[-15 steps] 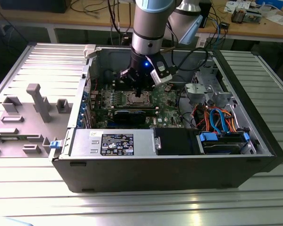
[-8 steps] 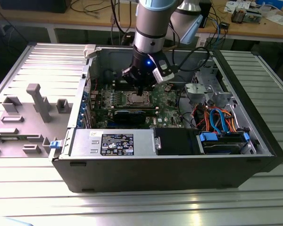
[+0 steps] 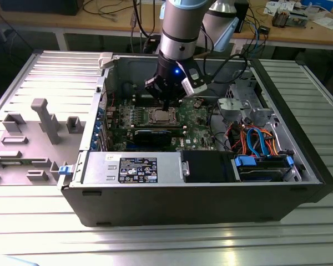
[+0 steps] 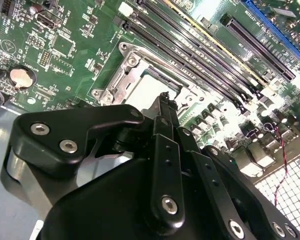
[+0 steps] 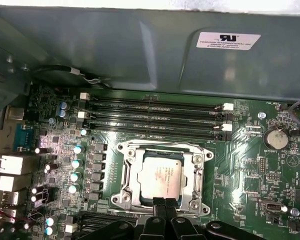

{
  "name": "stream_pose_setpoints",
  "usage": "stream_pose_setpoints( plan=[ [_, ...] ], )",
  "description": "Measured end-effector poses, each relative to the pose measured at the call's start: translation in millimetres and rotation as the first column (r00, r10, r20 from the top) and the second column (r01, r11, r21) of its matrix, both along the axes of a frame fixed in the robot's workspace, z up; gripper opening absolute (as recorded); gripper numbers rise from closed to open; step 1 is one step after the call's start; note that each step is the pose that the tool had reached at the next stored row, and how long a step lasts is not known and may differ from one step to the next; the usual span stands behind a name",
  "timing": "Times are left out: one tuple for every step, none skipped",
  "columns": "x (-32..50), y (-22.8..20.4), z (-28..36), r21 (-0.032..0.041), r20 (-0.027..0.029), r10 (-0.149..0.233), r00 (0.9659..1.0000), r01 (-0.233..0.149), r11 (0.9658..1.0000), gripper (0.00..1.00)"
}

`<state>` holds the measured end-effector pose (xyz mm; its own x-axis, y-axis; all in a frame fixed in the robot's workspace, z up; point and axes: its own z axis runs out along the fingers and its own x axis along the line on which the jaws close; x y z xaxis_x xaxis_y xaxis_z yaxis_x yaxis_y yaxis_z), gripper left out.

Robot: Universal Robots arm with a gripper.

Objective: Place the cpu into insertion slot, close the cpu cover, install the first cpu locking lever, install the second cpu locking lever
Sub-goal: 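Install the second cpu locking lever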

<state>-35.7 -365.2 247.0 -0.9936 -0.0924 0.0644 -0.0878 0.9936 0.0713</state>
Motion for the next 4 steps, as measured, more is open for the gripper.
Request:
stream_pose_setpoints(
  plan=[
    [0.0, -0.1, 0.1, -0.0003, -0.0003, 0.0, 1.0, 0.0, 1.0, 0.11],
    [0.1, 0.0, 0.1, -0.0003, -0.0005, 0.0, 1.0, 0.0, 1.0, 0.11],
    [0.1, 0.0, 0.1, -0.0003, -0.0006, 0.0, 1.0, 0.0, 1.0, 0.11],
    [0.1, 0.0, 0.1, -0.0003, -0.0006, 0.0, 1.0, 0.0, 1.0, 0.11]
  ],
)
